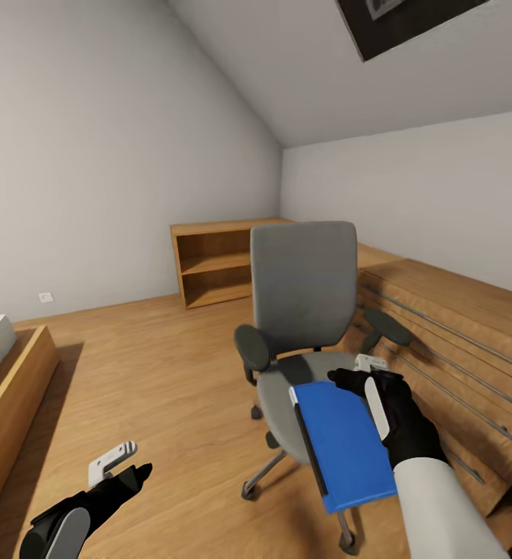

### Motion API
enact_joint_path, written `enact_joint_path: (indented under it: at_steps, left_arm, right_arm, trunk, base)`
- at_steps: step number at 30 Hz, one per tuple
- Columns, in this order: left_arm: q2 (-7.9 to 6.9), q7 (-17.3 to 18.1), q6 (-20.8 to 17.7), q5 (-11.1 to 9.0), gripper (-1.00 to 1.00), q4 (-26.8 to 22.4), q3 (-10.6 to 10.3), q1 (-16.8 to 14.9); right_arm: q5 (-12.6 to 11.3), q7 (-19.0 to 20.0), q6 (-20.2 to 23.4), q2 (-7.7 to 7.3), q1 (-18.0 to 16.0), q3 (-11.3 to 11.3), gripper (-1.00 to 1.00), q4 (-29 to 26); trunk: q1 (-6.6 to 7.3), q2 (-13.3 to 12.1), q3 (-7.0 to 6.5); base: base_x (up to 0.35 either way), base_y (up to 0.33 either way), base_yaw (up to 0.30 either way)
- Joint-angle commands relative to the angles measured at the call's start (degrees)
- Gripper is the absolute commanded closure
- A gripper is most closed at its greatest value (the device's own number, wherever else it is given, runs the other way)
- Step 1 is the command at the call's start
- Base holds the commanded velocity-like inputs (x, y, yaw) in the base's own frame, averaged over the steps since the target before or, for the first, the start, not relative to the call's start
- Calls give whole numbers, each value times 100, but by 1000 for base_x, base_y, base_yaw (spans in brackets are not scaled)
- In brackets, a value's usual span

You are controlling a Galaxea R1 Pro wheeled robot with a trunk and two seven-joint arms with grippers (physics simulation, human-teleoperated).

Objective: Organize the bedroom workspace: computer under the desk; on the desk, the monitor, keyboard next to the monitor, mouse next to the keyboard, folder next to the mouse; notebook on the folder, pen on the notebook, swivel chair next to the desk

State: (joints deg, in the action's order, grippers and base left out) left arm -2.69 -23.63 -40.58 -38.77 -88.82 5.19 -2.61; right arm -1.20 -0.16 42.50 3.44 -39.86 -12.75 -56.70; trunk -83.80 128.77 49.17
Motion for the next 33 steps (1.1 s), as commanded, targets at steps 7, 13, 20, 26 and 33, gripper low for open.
enact_joint_path:
  at_steps: [7,13,20,26,33]
  left_arm:
    - [-2,-47,-13,-59,-100,-4,0,-2]
    - [-3,-46,-11,-53,-100,-4,6,-2]
    - [-3,-45,-11,-52,-100,-7,8,-2]
    - [-2,-45,-11,-51,-100,-4,9,-2]
    - [-3,-45,-11,-51,-100,-5,9,-2]
  right_arm:
    - [-12,-2,22,7,-4,-15,-100,-7]
    - [-12,-2,21,7,-4,-11,-100,-7]
    - [-12,-1,21,7,-4,-9,-100,-5]
    - [-12,-2,21,7,-4,-10,-100,-7]
    - [-12,-2,21,7,-4,-10,-100,-7]
  trunk:
    - [4,3,-36]
    - [4,3,-49]
    - [4,3,-51]
    - [4,3,-52]
    - [4,3,-52]
  base:
    - [-255,224,-205]
    - [-263,218,-111]
    - [-271,210,-19]
    - [-272,208,-2]
    - [-273,207,0]
